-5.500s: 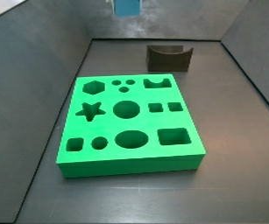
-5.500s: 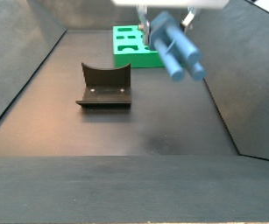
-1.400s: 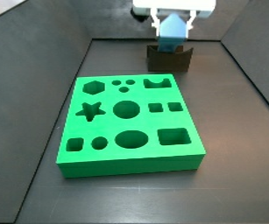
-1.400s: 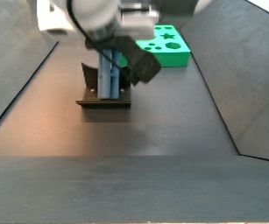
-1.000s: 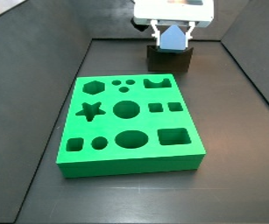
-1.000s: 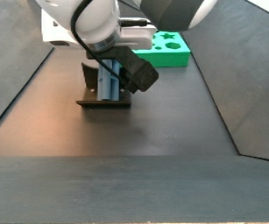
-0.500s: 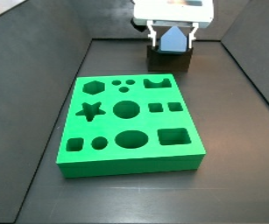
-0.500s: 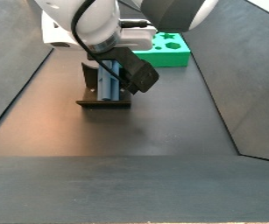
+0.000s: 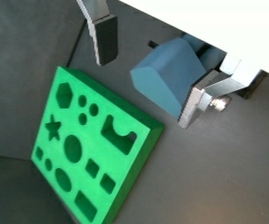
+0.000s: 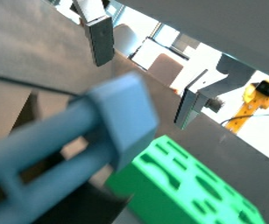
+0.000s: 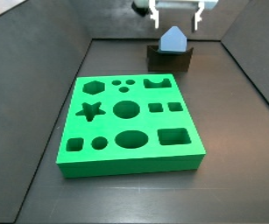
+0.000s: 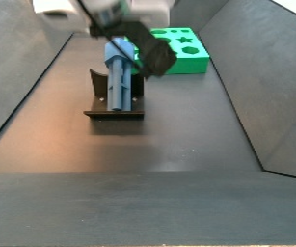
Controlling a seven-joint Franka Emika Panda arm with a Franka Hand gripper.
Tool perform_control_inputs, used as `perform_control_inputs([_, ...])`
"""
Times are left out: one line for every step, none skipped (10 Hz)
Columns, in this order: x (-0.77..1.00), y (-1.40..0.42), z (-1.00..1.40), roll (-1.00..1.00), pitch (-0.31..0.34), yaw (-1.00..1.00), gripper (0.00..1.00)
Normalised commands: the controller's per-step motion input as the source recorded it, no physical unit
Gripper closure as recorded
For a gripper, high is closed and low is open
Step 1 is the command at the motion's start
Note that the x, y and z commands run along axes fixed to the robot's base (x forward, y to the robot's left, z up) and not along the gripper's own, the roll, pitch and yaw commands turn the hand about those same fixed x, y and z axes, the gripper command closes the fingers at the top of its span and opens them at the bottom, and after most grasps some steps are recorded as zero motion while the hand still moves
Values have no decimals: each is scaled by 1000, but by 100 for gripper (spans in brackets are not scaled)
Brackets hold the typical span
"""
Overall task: Pick up the 3 prong object. Move up. Place the 3 prong object on the fixture. Regrasp the 3 prong object. Move to above the board. Insert the 3 prong object.
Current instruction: Regrasp the 3 prong object.
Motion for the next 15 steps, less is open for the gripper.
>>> perform_control_inputs([-39, 6, 890, 1, 27, 54, 0])
perform_control_inputs([-29, 10, 563, 11, 53, 38, 0])
perform_control_inputs([-25, 11, 430, 13, 65, 28, 0])
perform_control_inputs([145, -614, 927, 1000, 65, 22, 0])
perform_control_inputs([143, -599, 765, 1000, 66, 20, 0])
perform_control_inputs([71, -411, 541, 1000, 62, 20, 0])
perform_control_inputs([35, -273, 404, 1000, 61, 19, 0])
perform_control_inputs([5, -108, 134, 1000, 58, 18, 0])
perform_control_inputs([10, -80, 49, 1000, 58, 17, 0])
perform_control_inputs([-3, -46, 58, 1000, 58, 17, 0])
perform_control_inputs([-6, -40, 53, 1000, 56, 17, 0])
perform_control_inputs([-6, -32, 17, 1000, 54, 17, 0])
perform_control_inputs([-7, -26, 10, 1000, 52, 17, 0])
perform_control_inputs([-4, -21, 12, 1000, 49, 18, 0])
perform_control_inputs([-4, -17, 14, 1000, 48, 18, 0])
